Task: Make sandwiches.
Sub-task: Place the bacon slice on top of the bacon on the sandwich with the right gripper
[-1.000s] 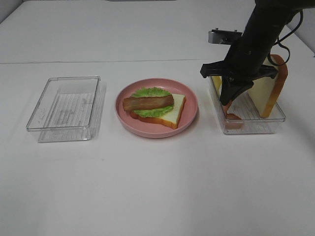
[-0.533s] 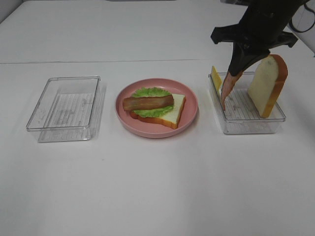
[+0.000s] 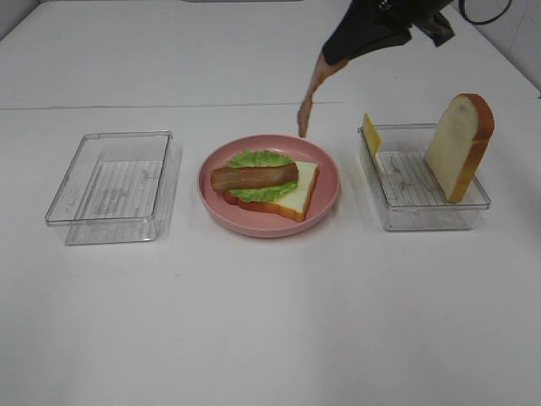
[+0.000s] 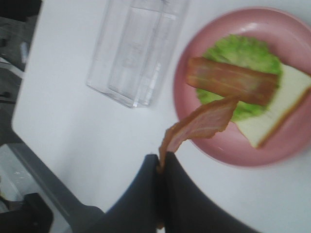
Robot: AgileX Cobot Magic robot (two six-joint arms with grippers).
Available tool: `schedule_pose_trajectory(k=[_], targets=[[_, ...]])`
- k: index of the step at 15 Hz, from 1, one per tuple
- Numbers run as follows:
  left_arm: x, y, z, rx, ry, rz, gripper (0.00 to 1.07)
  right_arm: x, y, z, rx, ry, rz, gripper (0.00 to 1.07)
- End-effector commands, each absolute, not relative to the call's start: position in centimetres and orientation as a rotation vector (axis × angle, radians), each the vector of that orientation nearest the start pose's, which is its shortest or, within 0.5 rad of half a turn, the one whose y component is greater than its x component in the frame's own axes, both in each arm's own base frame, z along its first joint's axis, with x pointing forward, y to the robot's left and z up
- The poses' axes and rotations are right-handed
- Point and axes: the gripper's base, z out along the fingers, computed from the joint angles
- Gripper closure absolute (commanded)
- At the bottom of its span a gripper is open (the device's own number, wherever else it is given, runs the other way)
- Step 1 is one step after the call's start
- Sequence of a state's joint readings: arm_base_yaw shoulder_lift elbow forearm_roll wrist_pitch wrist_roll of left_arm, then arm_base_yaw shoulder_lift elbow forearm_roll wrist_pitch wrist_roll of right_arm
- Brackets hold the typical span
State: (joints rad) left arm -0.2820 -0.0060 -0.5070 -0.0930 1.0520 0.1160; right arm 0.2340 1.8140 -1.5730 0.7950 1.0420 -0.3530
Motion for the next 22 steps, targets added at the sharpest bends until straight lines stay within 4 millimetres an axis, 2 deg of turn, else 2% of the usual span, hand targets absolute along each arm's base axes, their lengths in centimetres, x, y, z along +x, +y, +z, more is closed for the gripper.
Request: schedule_pose_trajectory(k=[1,2,4,5,7,9,11,14,18,20,22], targets=[[-1.1,-0.5,28.0,0.391,1.962,-0.231,0.21,38.0,16.2,30.3,-0.384,2.43,1.173,1.07],[-1.1,-0.5,28.0,0.391,1.962,-0.231,0.21,38.4,16.5,29.9,-0.359,2.414,1.207,1.07],[-1.1,-0.5,28.0,0.391,1.962,-0.231,0.21,39.5,19.0,27.0,-0.294,2.417,1.252,1.07],[-1.1,-0.5,28.0,0.391,1.962,-0.231,0.21,39.7,19.5,26.4,-0.274,2.42,1.253,1.07],[-1.1,-0.5,28.0,0.391,1.962,-0.231,0.21,40.2,21.9,23.8,-0.205,2.427,1.269,1.07],[-1.1,-0.5,28.0,0.391,1.962,-0.231,0.21,41.4,23.6,21.0,-0.02,2.405,1.258,1.07],[-1.1,-0.5,28.0,0.391,1.962,-0.231,0.21,41.9,23.5,19.9,0.019,2.409,1.214,1.07],[-1.1,-0.5,28.0,0.391,1.962,-0.231,0.21,42.0,23.1,18.2,-0.027,2.478,1.113,1.07],[-1.1,-0.5,28.0,0.391,1.962,-0.231,0.21,41.8,22.0,17.5,-0.019,2.598,0.979,1.07],[-1.1,-0.5,28.0,0.391,1.962,-0.23,0.21,41.9,20.3,17.7,0.015,2.657,0.851,1.07],[-1.1,-0.5,28.0,0.391,1.962,-0.23,0.21,41.8,20.0,17.9,-0.004,2.672,0.803,1.07]])
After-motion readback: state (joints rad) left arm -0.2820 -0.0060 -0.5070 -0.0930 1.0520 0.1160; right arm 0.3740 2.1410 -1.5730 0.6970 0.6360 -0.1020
